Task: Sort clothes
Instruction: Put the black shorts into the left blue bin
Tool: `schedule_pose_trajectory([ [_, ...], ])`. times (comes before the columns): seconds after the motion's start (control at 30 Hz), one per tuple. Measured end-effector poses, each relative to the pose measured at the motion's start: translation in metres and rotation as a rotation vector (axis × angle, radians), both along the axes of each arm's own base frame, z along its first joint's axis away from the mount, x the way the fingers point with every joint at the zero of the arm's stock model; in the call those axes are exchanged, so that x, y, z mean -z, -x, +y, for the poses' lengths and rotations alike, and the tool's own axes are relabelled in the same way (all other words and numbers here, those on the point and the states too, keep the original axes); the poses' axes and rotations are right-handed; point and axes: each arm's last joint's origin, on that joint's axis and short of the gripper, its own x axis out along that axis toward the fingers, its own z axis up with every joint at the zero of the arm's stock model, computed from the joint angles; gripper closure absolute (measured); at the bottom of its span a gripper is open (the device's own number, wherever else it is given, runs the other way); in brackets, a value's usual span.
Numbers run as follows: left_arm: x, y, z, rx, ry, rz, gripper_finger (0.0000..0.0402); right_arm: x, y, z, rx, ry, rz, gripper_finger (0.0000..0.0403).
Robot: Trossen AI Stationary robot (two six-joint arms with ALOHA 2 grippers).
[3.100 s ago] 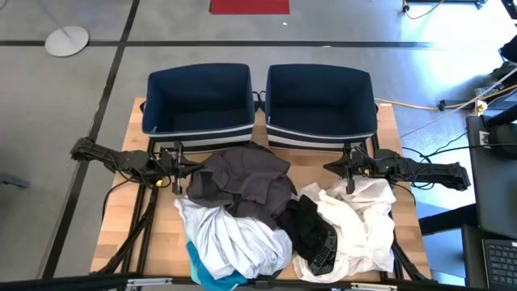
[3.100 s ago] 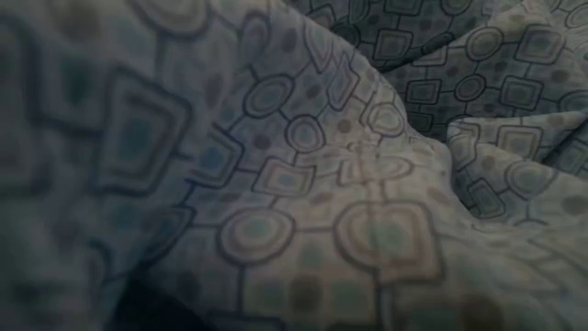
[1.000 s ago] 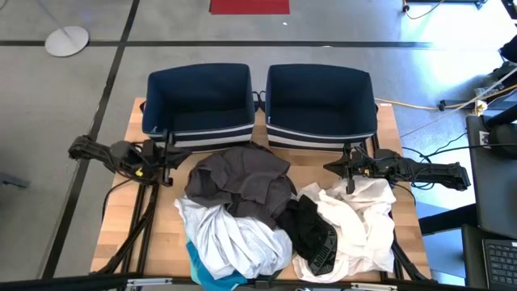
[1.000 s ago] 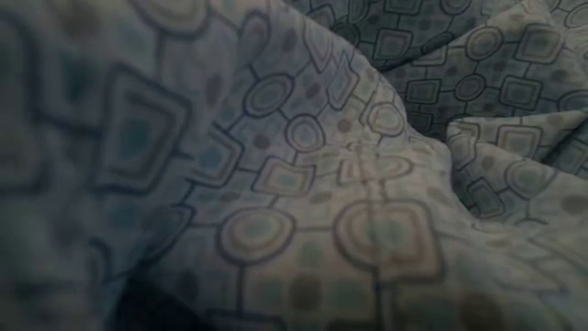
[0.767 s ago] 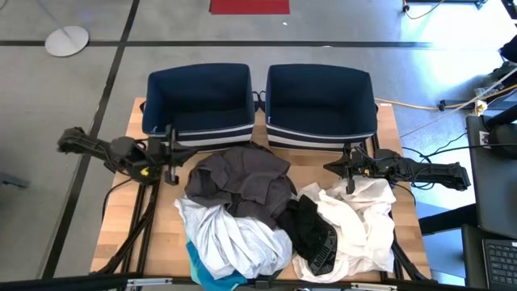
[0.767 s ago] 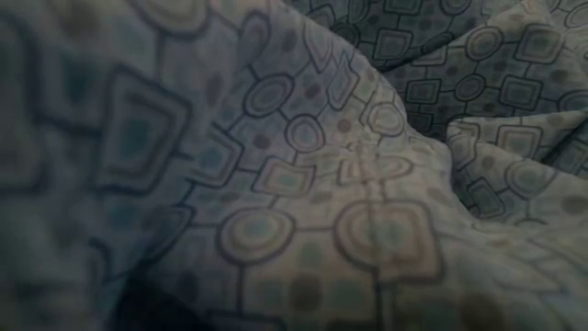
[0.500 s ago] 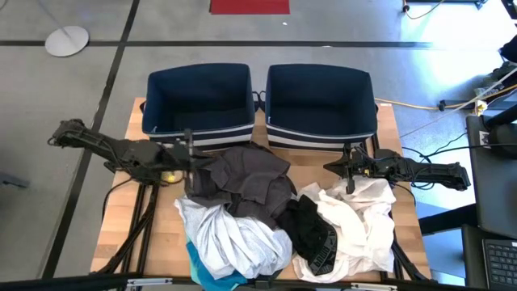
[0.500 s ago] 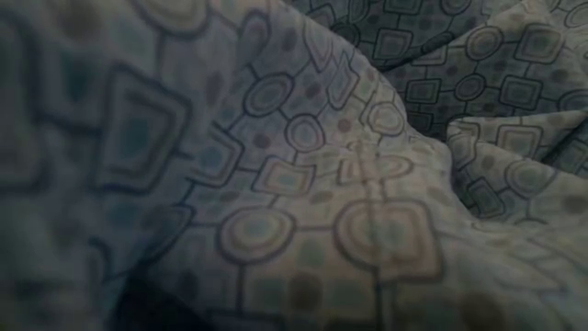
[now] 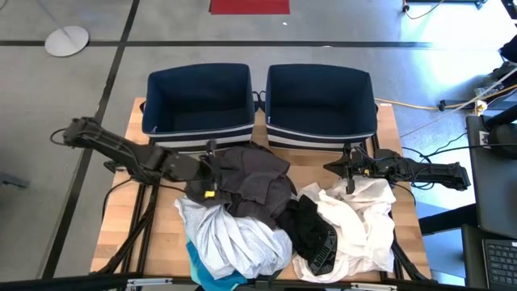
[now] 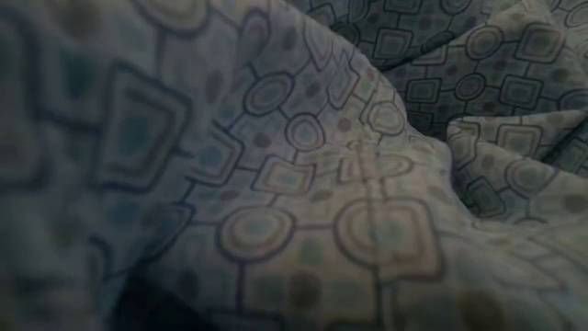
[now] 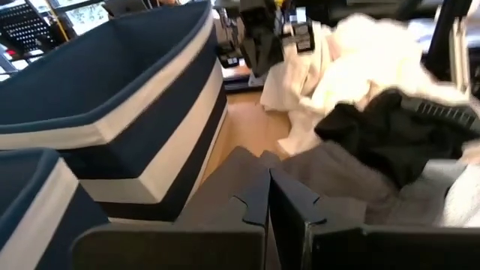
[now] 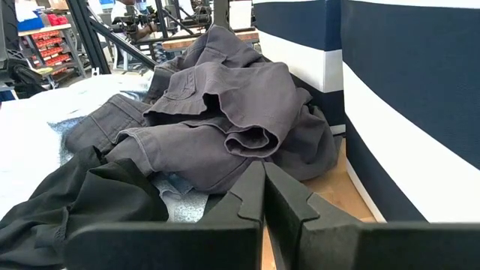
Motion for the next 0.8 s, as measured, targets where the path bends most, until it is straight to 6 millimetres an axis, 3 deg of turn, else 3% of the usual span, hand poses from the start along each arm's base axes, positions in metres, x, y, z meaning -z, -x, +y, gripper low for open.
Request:
schedule_pose_trajectory([
  [0.27, 0.006, -0.015, 0.009, -0.054, -0.023, -0.008, 0.0379, 0.0, 0.0, 0.0, 0.0, 0.0, 0.0, 0.0391],
  [0.63, 0.008, -0.016, 0.022, -0.146, 0.06, -0.018, 0.0198, -0.015, -0.001, -0.001, 0.036, 0.091, -0.159, 0.0391],
  [0.8, 0.012, -0.018, 0.022, -0.169, 0.104, 0.062, 0.0153, -0.02, 0.0, -0.002, 0.058, 0.096, -0.206, 0.0391],
])
